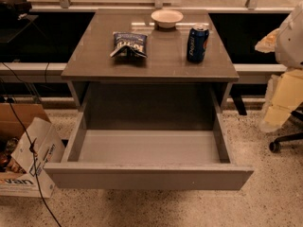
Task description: Place pepsi can into top drawer
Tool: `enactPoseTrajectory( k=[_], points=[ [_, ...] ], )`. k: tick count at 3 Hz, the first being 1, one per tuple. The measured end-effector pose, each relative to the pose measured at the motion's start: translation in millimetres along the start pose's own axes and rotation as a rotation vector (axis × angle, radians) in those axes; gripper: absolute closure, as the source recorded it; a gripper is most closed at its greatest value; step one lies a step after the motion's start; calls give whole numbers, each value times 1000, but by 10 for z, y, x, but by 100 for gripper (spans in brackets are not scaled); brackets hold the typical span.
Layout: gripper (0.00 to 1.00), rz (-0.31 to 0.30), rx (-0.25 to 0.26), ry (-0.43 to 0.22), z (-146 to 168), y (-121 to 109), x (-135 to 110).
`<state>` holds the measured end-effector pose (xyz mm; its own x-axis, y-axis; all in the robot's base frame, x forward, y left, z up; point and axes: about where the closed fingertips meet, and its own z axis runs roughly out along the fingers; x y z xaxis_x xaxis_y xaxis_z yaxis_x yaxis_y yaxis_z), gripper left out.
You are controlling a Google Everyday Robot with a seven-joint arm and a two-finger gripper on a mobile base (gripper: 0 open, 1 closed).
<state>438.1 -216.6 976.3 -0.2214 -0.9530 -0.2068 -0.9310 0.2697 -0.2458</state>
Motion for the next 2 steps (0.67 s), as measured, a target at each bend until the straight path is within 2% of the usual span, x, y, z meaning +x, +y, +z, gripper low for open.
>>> enactPoseTrajectory(
  k=[1, 2],
  points=[
    [0, 0, 0, 0, 0, 0, 0],
    [0, 25, 5, -62, 52, -59, -46]
  ],
)
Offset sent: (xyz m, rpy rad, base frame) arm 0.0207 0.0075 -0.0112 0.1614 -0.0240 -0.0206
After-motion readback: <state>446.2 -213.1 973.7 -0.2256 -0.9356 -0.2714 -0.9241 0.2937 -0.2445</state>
